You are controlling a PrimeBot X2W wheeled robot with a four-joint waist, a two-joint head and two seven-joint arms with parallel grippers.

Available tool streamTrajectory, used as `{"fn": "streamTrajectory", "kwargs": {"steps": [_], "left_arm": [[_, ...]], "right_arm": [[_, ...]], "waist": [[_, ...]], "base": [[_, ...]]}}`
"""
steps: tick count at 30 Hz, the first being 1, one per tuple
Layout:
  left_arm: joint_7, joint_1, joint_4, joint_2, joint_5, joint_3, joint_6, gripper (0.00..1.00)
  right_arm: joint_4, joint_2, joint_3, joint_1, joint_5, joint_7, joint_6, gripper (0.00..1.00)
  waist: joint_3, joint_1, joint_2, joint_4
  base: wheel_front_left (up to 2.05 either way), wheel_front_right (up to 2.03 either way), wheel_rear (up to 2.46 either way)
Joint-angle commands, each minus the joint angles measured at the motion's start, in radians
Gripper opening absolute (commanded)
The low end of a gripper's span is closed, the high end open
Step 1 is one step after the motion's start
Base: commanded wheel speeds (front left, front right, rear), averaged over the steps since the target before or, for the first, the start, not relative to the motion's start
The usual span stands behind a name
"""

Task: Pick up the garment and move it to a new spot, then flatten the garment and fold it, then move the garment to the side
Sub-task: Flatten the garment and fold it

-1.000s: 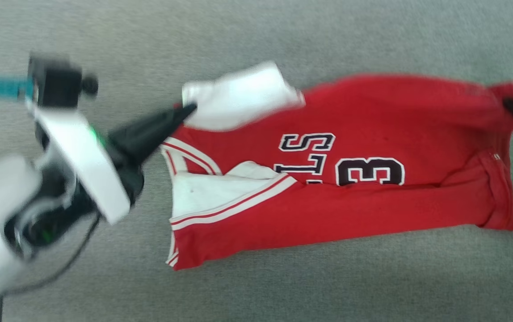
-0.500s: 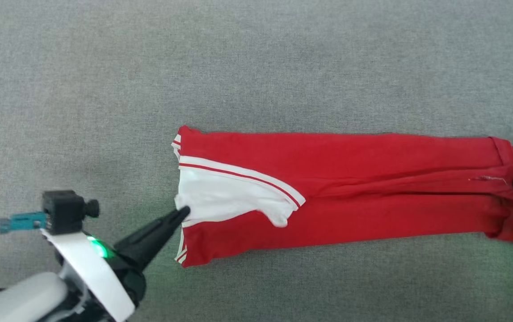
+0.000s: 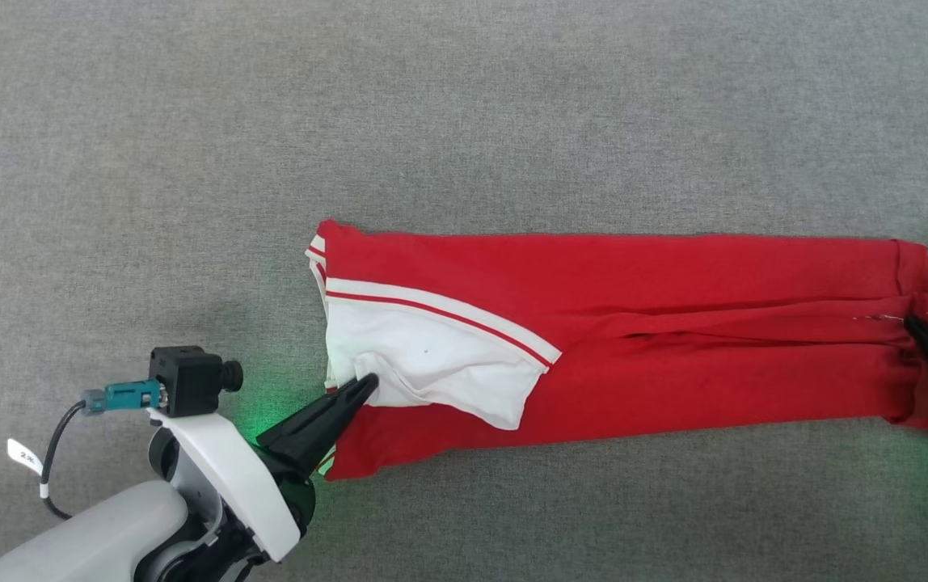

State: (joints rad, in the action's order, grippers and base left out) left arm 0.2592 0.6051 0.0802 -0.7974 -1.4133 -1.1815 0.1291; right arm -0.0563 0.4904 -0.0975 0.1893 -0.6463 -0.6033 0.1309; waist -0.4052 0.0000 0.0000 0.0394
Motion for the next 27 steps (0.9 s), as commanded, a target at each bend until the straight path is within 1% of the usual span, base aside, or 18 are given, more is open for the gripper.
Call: {"fn": "streamTrajectory", "kwargs": {"steps": [1,2,3,4,6,7,8,11,13,18,21,23,24,25,27], "left_arm": [[0.002,0.012,0.014,0.005,0.01,-0.001,0.002,0.0],[0.003,0.012,0.02,0.011,0.008,0.004,0.002,0.0],[0.004,0.01,0.024,0.015,0.007,0.008,0.002,0.16],[0.005,0.007,0.03,0.015,0.015,0.012,0.002,0.34],[0.006,-0.001,0.047,0.019,0.035,0.023,0.002,0.67],[0.007,-0.009,0.055,0.026,0.039,0.038,0.002,0.87],[0.007,-0.021,0.055,0.033,0.045,0.055,0.002,1.0],[0.007,-0.062,0.062,0.059,0.072,0.122,0.002,1.0],[0.007,-0.096,0.082,0.086,0.099,0.178,0.002,1.0],[0.007,-0.18,0.167,0.198,0.185,0.333,0.001,1.0],[0.007,-0.223,0.209,0.27,0.261,0.444,0.001,1.0],[0.007,-0.255,0.239,0.31,0.331,0.524,0.001,1.0],[0.007,-0.27,0.251,0.328,0.377,0.56,0.001,1.0],[0.007,-0.27,0.251,0.328,0.377,0.56,0.001,1.0],[0.007,-0.289,0.261,0.36,0.484,0.626,0.001,1.0]], "right_arm": [[-0.019,-0.003,0.013,0.006,0.002,0.007,0.0,0.35],[-0.023,0.001,0.014,0.007,0.0,0.009,0.0,0.6],[-0.024,0.005,0.012,0.002,-0.004,0.007,0.0,1.0],[-0.023,0.011,0.011,-0.007,-0.011,-0.002,0.0,1.0],[-0.01,0.024,-0.003,-0.026,-0.024,-0.014,0.0,1.0],[-0.001,0.031,-0.014,-0.032,-0.03,-0.02,0.0,1.0],[0.008,0.038,-0.025,-0.04,-0.035,-0.027,0.0,1.0],[0.028,0.05,-0.076,-0.056,-0.052,-0.051,0.0,1.0],[0.024,0.046,-0.106,-0.056,-0.063,-0.063,0.0,1.0],[-0.053,0.017,-0.129,-0.037,-0.076,-0.114,0.0,1.0],[-0.109,0.002,-0.116,-0.035,-0.074,-0.146,0.0,1.0],[-0.137,-0.011,-0.113,-0.024,-0.075,-0.151,0.0,1.0],[-0.153,-0.016,-0.108,-0.021,-0.078,-0.158,0.0,1.0],[-0.153,-0.016,-0.108,-0.021,-0.078,-0.158,0.0,1.0],[-0.177,-0.024,-0.091,-0.015,-0.079,-0.171,0.001,1.0]], "waist": [[-0.001,0.0,0.0,0.001],[0.0,0.0,0.0,0.003],[0.002,0.0,0.0,0.005],[0.004,0.0,0.0,0.008],[0.011,0.0,0.0,0.016],[0.015,0.0,0.0,0.02],[0.018,0.0,0.0,0.024],[0.028,0.0,0.0,0.04],[0.034,0.0,0.0,0.052],[0.052,0.0,0.0,0.088],[0.065,0.0,0.0,0.111],[0.072,0.0,0.0,0.123],[0.075,0.0,0.0,0.128],[0.075,0.0,0.0,0.128],[0.081,0.0,0.0,0.135]], "base": [[0.0,0.0,0.0],[0.0,0.0,0.0],[0.0,0.0,0.0],[0.0,0.0,0.0],[0.0,0.0,0.0],[0.0,0.0,0.0],[0.0,0.0,0.0],[0.0,0.0,0.0],[0.0,0.0,0.0],[0.0,0.0,0.0],[0.0,0.0,0.0],[0.0,0.0,0.0],[0.0,0.0,0.0],[0.0,0.0,0.0],[0.0,0.0,0.0]]}}
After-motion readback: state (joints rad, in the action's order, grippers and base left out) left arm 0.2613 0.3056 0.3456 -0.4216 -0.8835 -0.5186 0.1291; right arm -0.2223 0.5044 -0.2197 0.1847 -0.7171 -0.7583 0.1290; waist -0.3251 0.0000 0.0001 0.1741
